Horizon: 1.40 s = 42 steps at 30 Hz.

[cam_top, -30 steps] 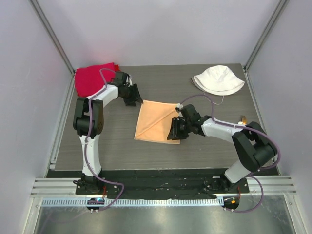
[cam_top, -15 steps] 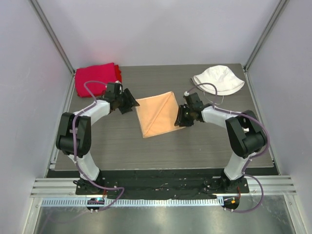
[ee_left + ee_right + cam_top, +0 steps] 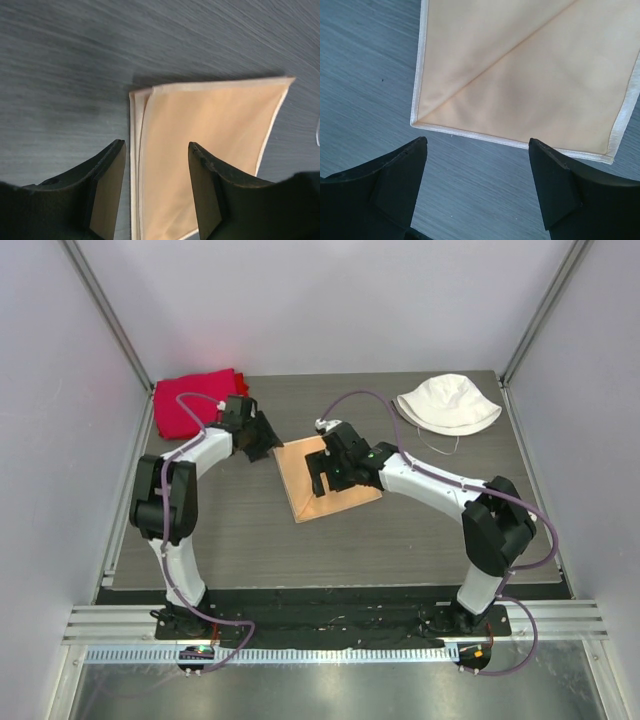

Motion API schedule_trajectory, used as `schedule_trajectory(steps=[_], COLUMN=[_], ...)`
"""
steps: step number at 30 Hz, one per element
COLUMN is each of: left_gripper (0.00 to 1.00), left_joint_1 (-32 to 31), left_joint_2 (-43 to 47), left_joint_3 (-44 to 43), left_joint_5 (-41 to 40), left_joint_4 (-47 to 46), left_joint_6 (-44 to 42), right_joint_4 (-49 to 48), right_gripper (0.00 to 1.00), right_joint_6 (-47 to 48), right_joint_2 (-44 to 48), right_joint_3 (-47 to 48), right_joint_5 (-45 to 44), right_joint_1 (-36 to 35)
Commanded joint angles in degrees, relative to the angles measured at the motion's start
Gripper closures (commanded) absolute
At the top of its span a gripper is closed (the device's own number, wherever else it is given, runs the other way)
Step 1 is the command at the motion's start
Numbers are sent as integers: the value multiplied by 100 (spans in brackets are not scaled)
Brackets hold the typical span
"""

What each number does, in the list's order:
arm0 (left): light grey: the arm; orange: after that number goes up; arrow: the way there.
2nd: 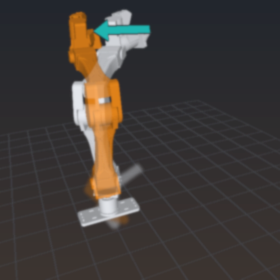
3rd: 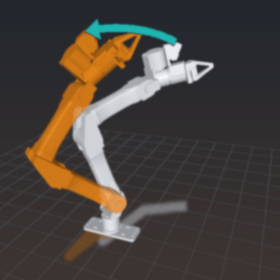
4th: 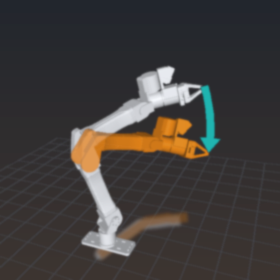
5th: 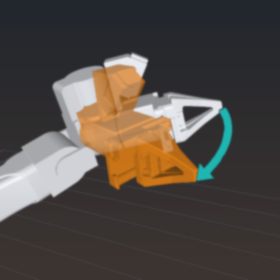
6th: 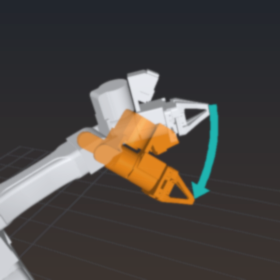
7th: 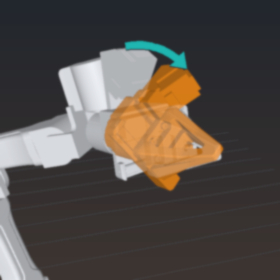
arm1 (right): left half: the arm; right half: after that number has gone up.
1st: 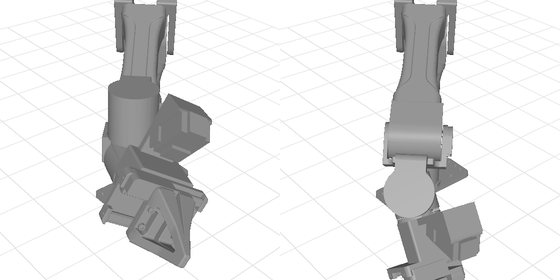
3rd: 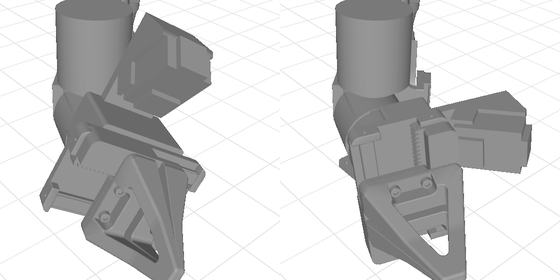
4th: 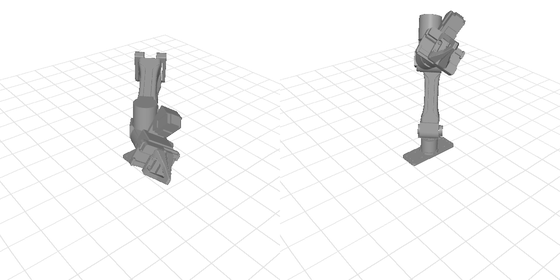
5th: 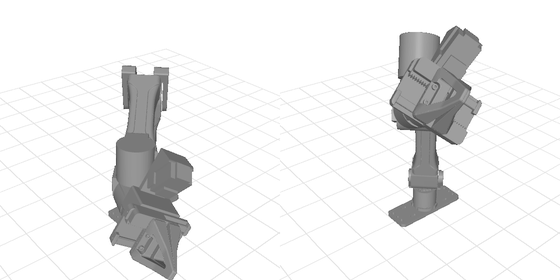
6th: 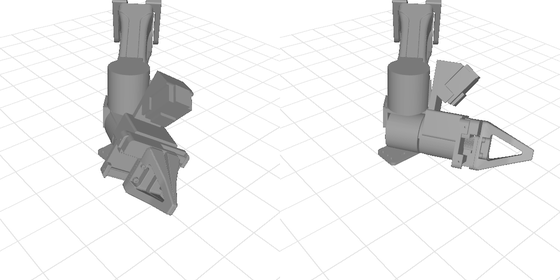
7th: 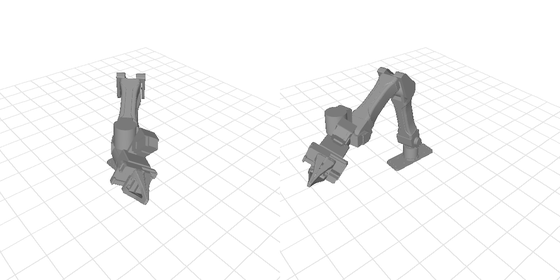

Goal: Fold the napkin into a case and place the utensils inside
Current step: Turn over the upper triangle folded napkin at the center of the board.

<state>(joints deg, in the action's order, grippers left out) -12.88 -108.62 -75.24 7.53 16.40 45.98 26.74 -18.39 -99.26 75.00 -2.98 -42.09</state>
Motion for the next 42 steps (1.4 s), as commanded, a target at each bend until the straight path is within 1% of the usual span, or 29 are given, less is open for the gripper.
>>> schedule_trajectory(steps=[1,6,12,17,19,24,25,27,28,30,31,33,34,37,40,42], left_gripper=[43,43,45,51,55,57,60,62,68,77,86,92,96,100,100,100], left_joint_1=[-47,-170,-407,-557,-601,-759,-785,-795,-812,-830,-821,-821,-821,-821,-812,-803], left_joint_2=[-466,-704,-1047,-1223,-1328,-1521,-1626,-1706,-1672,-1610,-1575,-1487,-1452,-1311,-1206,-1188], left_joint_3=[-614,-737,-931,-975,-1088,-1203,-1299,-1291,-1248,-1134,-1063,-1054,-1045,-993,-931,-905], left_joint_5=[-287,-717,-1244,-1728,-1982,-2379,-2379,-2388,-2388,-2300,-2282,-2230,-2186,-1975,-1825,-1799], left_joint_4=[276,170,355,477,706,768,837,786,768,461,399,425,442,504,504,496], left_joint_6=[-282,-519,-625,-607,-642,-844,-862,-889,-906,-915,-941,-968,-959,-941,-941,-906], right_joint_4=[332,340,340,384,393,376,376,262,166,25,-28,-108,-116,-213,-459,-599], right_gripper=[13,13,13,13,13,13,13,13,13,13,14,15,15,19,28,30], right_joint_6=[213,143,143,143,117,64,46,55,64,125,151,344,406,416,337,336], right_joint_2=[100,39,30,-67,-67,-119,-137,-155,-181,-338,-426,-645,-699,-936,-1138,-1200], right_joint_3=[217,155,137,199,190,225,251,269,217,217,260,330,435,550,507,489], right_joint_5=[-545,-440,-571,-783,-826,-941,-1019,-1073,-1168,-1222,-1266,-1345,-1458,-1521,-1643,-1802], right_joint_1=[-177,-195,-256,-397,-441,-546,-581,-721,-783,-967,-1047,-1187,-1379,-1574,-1749,-1820])
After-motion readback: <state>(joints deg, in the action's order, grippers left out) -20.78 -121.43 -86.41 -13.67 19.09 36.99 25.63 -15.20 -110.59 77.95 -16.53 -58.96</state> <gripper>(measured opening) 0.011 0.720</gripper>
